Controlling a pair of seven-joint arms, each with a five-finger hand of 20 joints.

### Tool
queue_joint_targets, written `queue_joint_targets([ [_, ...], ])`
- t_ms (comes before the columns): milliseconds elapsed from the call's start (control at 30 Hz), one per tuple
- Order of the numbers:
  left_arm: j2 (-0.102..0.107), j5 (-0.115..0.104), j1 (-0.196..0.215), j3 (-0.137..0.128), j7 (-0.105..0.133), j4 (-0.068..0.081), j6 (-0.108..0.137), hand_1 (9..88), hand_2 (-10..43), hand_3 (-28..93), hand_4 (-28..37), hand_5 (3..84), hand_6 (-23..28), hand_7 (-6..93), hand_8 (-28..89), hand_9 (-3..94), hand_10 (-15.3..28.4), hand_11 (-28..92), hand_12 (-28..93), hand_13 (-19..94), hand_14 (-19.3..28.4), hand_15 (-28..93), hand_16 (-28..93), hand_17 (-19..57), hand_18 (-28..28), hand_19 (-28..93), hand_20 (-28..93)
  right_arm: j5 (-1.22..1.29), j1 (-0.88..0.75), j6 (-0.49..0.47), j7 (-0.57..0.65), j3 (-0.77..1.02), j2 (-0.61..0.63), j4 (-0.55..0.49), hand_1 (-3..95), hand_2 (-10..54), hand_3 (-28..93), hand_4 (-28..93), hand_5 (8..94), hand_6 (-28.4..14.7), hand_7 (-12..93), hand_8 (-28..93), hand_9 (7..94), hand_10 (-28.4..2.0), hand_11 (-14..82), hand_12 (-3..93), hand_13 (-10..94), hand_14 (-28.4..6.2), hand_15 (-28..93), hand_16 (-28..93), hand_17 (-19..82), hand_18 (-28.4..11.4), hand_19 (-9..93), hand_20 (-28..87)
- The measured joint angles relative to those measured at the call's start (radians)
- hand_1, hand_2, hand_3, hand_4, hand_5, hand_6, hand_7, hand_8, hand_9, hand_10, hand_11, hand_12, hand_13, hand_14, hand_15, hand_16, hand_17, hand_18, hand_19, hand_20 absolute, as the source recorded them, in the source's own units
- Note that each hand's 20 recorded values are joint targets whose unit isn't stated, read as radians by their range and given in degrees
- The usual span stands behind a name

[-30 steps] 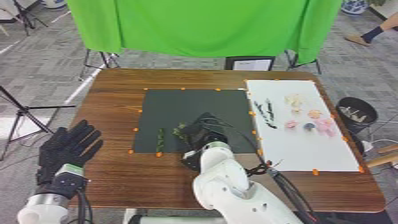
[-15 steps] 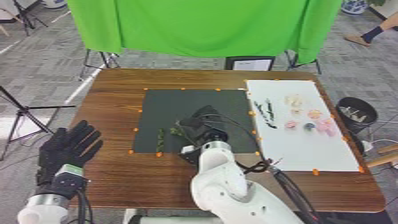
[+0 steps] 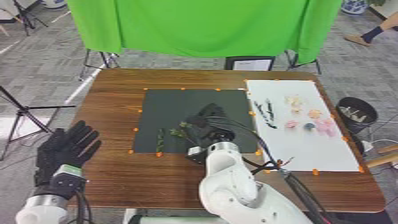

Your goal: Arrange flowers

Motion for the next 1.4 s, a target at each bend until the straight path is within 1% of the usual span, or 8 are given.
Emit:
queue_joint_targets([
  [100,-0.003,-0.003,0.017,-0.011,0.007,-0.002,0.000,28.4,14.8,74,-27.1,50.3,10.0,16.6,-8,42.4,16.4,25,13,30,16.8,43,-8,-6.1,17.7,43,12,0.012,-0.040,-0.139,0.002,0.074,0.031,-0.051,44.0,3.1,77,-22,68.2,-4.5,48,16,74.3,-19.3,13.0,13.1,88,-8.4,46,25,55,-20.6,93,31],
  [267,-0.004,-0.009,0.038,-0.015,0.019,-0.002,0.000,28.5,15.0,74,-27.1,50.2,10.0,16.7,-8,42.4,16.3,25,13,30,16.8,43,-8,-6.0,17.7,43,12,0.111,-0.078,-0.365,0.004,0.159,0.062,-0.071,43.9,4.7,77,-21,66.5,-4.3,52,16,74.8,-19.4,12.6,12.8,88,-8.3,45,26,55,-20.1,93,31],
  [633,-0.006,-0.005,0.035,-0.013,0.017,-0.002,-0.001,28.5,15.2,74,-27.0,50.3,10.0,16.7,-8,42.3,16.4,25,12,30,16.8,44,-8,-6.1,17.6,43,12,0.181,-0.095,-0.448,-0.020,0.154,0.048,-0.094,43.9,5.1,77,-20,65.7,-4.2,54,15,74.8,-18.8,12.8,13.1,88,-8.3,45,27,54,-20.3,93,32],
  [1033,-0.007,-0.004,0.038,-0.008,0.019,-0.002,0.000,28.4,15.5,74,-27.2,50.3,10.0,16.7,-8,42.4,16.5,25,12,30,16.8,44,-8,-6.1,17.6,43,12,0.197,-0.100,-0.453,-0.038,0.123,0.039,-0.107,43.9,4.6,77,-20,65.8,-4.3,53,14,74.8,-18.6,12.7,13.2,88,-8.4,45,26,54,-20.4,93,31],
  [1100,-0.007,-0.004,0.039,-0.008,0.019,-0.002,0.000,28.5,15.5,74,-27.3,50.3,10.0,16.7,-8,42.3,16.5,25,12,30,16.8,44,-8,-6.1,17.6,43,12,0.190,-0.100,-0.448,-0.036,0.120,0.040,-0.107,41.6,3.3,76,-19,66.6,-4.7,53,15,74.8,-18.8,13.0,13.4,88,-8.6,45,26,54,-20.4,93,30],
  [1167,-0.007,-0.004,0.039,-0.008,0.019,-0.002,0.000,28.5,15.6,74,-27.3,50.3,10.0,16.7,-8,42.3,16.4,25,12,30,16.8,44,-8,-6.1,17.5,43,12,0.181,-0.100,-0.435,-0.030,0.118,0.043,-0.108,34.0,5.3,77,-17,68.6,-5.8,50,14,76.9,-19.2,13.8,13.9,88,-9.1,45,26,55,-21.1,93,30],
  [1267,-0.009,-0.005,0.039,-0.008,0.020,-0.002,0.000,28.5,15.7,74,-27.3,50.3,10.0,16.7,-8,42.3,16.5,25,12,30,16.8,44,-8,-6.1,17.5,43,12,0.103,-0.096,-0.343,0.012,0.091,0.061,-0.110,25.4,8.7,79,-15,71.7,-7.1,53,-10,78.9,-19.7,14.6,15.2,88,-9.8,46,26,56,-22.1,93,31],
  [1400,-0.013,-0.005,0.047,-0.012,0.022,-0.003,0.001,28.5,15.7,74,-27.3,50.3,10.0,16.7,-8,42.3,16.3,25,12,30,16.8,44,-8,-6.1,17.6,43,12,-0.137,-0.085,-0.153,0.063,0.045,0.113,-0.109,25.0,5.3,78,-16,71.1,-7.5,50,-12,77.5,-19.9,14.8,15.6,87,-10.3,47,26,54,-23.0,93,33],
])
